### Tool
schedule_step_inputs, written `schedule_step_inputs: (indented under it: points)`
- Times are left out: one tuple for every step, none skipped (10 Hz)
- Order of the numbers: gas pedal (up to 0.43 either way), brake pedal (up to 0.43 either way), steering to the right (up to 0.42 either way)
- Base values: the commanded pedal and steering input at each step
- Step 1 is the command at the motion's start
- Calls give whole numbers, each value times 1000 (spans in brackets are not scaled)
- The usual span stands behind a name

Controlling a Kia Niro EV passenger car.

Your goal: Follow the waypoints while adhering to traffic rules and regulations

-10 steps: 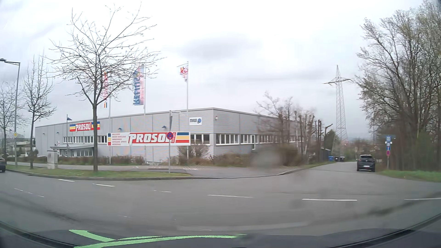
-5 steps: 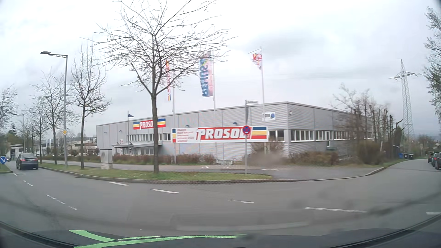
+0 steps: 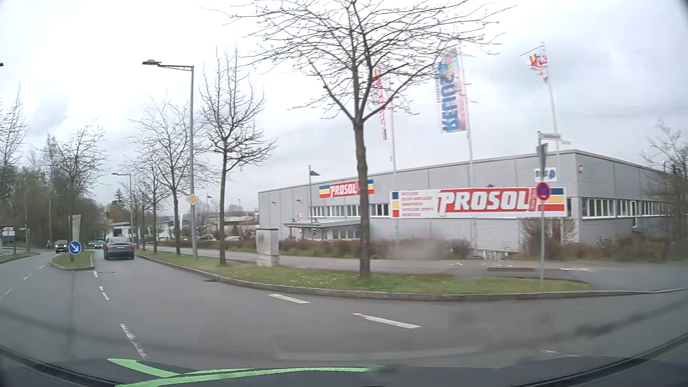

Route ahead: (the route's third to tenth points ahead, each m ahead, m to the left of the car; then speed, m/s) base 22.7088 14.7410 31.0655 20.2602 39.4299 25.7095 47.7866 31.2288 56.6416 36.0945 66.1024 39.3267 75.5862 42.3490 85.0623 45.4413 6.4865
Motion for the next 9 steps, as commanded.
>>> schedule_step_inputs:
  points:
    - [260, 0, -352]
    - [260, 0, -342]
    - [260, 0, -328]
    - [260, 0, -315]
    - [260, 0, -291]
    - [268, 0, -262]
    - [268, 0, -244]
    - [268, 0, -221]
    - [268, 0, -196]
